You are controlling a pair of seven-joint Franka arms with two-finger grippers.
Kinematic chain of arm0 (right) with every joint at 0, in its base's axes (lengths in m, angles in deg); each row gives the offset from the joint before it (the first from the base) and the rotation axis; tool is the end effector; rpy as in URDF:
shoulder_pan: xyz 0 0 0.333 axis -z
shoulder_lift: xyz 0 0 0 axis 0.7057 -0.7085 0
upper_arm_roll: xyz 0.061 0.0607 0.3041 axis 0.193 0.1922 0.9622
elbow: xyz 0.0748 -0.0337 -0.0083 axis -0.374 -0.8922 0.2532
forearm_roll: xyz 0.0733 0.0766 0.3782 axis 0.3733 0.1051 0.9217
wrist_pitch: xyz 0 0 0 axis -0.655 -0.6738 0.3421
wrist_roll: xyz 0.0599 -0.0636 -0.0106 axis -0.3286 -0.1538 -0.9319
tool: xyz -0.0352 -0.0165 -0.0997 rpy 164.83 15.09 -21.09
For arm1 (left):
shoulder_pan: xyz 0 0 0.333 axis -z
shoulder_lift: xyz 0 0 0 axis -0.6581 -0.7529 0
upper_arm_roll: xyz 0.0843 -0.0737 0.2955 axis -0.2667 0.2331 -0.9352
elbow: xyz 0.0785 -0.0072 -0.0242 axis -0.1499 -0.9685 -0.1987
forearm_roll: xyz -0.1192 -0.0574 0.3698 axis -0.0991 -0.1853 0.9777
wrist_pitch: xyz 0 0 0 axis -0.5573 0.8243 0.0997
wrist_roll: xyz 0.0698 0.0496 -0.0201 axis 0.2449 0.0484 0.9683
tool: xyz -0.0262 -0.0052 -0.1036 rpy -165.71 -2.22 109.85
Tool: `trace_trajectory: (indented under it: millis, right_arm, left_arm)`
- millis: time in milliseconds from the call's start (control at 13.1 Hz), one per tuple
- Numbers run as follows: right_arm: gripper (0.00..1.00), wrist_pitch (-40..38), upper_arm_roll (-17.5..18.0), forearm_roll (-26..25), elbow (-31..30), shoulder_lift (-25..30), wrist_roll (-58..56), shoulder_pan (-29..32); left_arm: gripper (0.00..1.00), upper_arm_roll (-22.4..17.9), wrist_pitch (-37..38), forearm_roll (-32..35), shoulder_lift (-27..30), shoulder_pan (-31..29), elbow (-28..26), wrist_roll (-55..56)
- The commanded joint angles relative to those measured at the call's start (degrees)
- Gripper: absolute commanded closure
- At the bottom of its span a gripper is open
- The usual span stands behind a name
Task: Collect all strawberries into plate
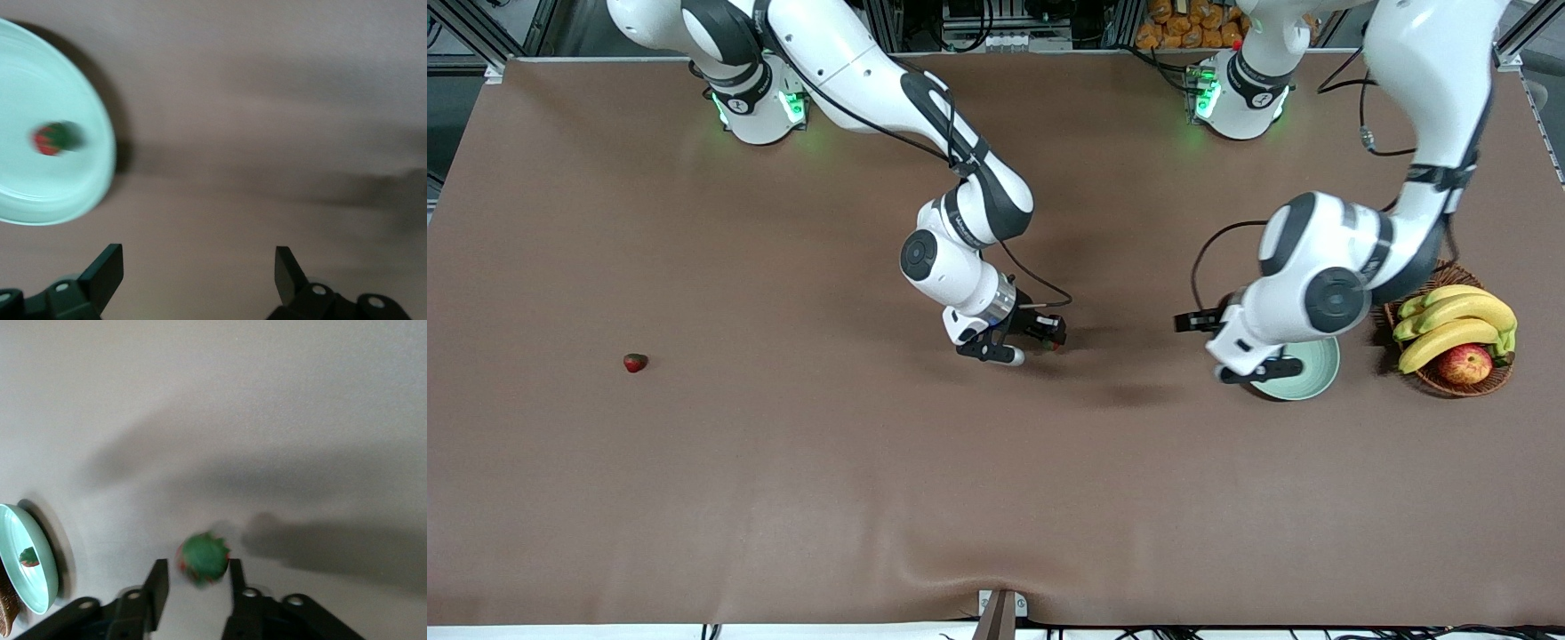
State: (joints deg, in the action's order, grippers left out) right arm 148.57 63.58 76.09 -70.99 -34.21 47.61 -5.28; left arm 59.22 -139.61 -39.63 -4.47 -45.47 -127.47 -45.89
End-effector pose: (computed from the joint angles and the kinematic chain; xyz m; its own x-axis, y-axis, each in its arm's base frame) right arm 0.5304 0.5228 0.1960 0.9524 -0.2867 -0.1040 -0.2938 -0.7712 -0.5648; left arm 0.5765 -0.1999 0.2884 0.9549 0.1320 -0.2661 0.1395 -0.9902 0.0094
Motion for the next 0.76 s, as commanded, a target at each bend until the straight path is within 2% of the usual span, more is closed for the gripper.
trace_trajectory:
  millis: [0,153,306,535,688]
  right_arm:
    - [0.0,0.26,-0.81,1.03,1.68,-0.7,-0.69,0.23]
    - [0.0,-1.05,-0.81,0.59,-0.24,0.7,-0.61,3.21]
    - [0.0,-2.72,-0.72,0.33,-5.75,3.77,-0.96,7.34]
    - [0.0,-7.62,1.21,-2.65,-15.17,9.48,-7.53,16.82]
    - [0.0,-17.44,1.21,-5.2,-18.35,13.17,-14.38,24.63]
  left_arm:
    - [0.0,0.04,-3.66,-0.55,-2.2,4.47,0.07,7.64]
    - [0.0,0.04,-5.68,-0.37,-3.43,6.15,0.16,9.51]
    - [0.0,0.04,-9.62,-0.28,-5.1,8.6,0.77,13.28]
    - [0.0,0.04,-13.94,-0.46,-11.5,11.5,9.09,14.17]
    - [0.0,-0.4,-16.66,-0.28,-16.51,14.49,14.81,16.36]
